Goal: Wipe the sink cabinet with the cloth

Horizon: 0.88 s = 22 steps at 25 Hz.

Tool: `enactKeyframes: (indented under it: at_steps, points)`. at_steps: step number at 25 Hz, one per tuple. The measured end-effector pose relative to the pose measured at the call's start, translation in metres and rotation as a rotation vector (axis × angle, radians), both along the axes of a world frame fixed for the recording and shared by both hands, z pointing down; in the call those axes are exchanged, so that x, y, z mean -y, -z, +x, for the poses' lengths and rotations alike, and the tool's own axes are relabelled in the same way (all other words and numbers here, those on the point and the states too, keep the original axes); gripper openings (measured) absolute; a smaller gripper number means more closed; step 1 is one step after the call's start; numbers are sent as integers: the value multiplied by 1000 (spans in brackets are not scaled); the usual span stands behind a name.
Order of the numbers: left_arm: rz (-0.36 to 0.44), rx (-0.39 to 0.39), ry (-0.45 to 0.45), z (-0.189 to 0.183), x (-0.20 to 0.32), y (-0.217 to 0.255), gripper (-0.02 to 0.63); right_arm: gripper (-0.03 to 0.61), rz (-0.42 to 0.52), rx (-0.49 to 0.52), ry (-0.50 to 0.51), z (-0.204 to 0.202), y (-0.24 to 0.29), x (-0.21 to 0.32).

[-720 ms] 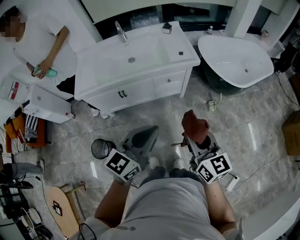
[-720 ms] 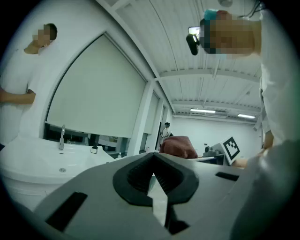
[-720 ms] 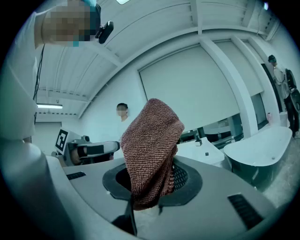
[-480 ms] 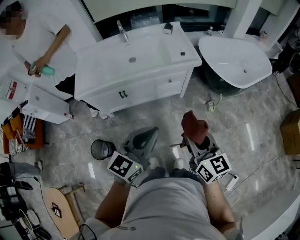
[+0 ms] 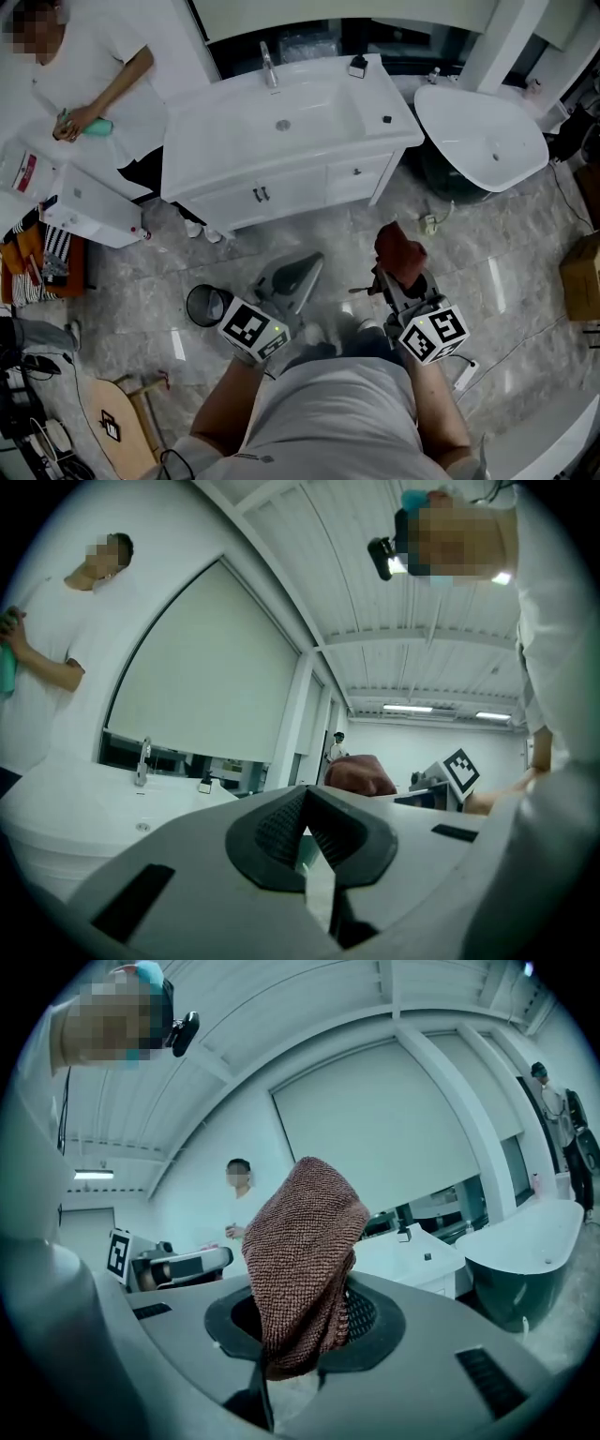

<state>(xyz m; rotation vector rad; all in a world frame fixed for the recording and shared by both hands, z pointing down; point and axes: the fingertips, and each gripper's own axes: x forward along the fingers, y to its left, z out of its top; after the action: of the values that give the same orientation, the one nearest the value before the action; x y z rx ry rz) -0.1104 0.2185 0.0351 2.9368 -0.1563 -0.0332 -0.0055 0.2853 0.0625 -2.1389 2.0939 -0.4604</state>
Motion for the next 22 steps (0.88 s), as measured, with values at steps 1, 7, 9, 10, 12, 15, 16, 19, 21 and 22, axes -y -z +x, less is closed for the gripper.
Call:
enactKeyframes:
  at_steps: [1,7,9,10,12,15,16,19,21,22]
  points:
    - [-1,-1,0,0,4,0,11,110,-2,0,1,0,0,4]
    - [-14,4,31,14,27,-7,11,110,-16,23,15,23,-12,30]
    - [-20,23,51,26,38,-15,11,110,-22,39,23,37,-20,41]
    - [-23,31,63,32,43,-17,11,110,-27,47,31,45,-23,48]
    - [-28,45,86,47,56,-20,11,110,-38,59,53,61,-29,62]
    - [-36,66,125,74,74,-22,11,110,-60,73,95,87,-37,85]
    - [-38,72,137,84,79,-23,11,110,-67,77,110,96,-38,92]
    - [-43,91,177,110,94,-26,11,110,-82,86,157,121,-42,114]
    - [-50,101,208,126,102,-28,11,110,-92,91,194,134,-44,126]
    - [-51,106,226,132,106,-28,11,110,-98,93,214,140,-45,131]
